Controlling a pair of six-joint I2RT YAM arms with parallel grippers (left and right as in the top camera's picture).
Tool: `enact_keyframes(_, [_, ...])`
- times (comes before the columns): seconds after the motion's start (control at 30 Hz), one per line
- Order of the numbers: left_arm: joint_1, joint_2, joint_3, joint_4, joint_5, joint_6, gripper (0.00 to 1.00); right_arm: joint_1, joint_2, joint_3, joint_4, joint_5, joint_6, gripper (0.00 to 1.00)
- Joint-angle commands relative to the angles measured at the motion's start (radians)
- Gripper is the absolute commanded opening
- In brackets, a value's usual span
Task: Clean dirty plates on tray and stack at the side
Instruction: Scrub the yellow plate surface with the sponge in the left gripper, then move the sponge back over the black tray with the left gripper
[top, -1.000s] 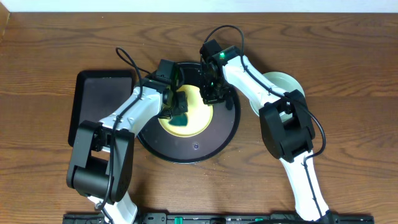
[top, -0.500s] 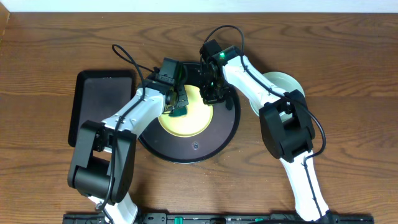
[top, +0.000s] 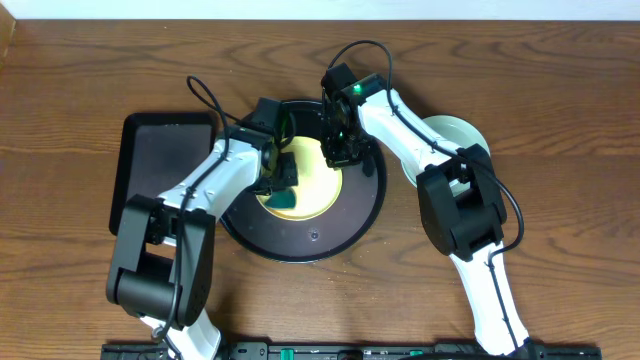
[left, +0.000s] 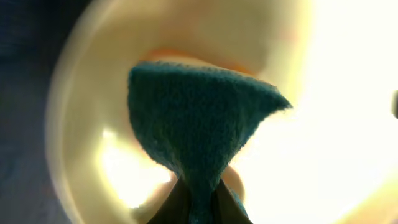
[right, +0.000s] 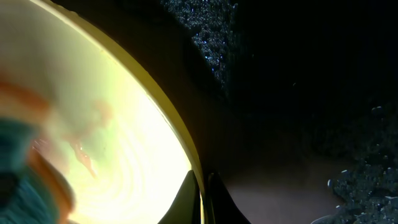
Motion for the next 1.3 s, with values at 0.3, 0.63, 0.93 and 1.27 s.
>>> enact_keyframes(0.3, [-0.009,0.01,-0.014,0.221,-0.314,-0.095,0.07,0.029,0.04,-0.031,0.004,0.02,0.008,0.01])
enact_keyframes(0.63, [-0.009,-0.038,0.023,0.113,-0.487,-0.142,0.07,0.029,0.04,-0.031,0.004,0.02,0.005,0.01])
enact_keyframes(0.93, [0.026,-0.238,0.087,-0.082,-0.425,-0.182,0.07,0.029,0.038,-0.028,0.008,0.019,0.003,0.01])
enact_keyframes(1.27, [0.151,-0.257,0.084,-0.232,-0.264,-0.183,0.07,0.04,-0.093,-0.021,0.024,0.128,-0.051,0.01])
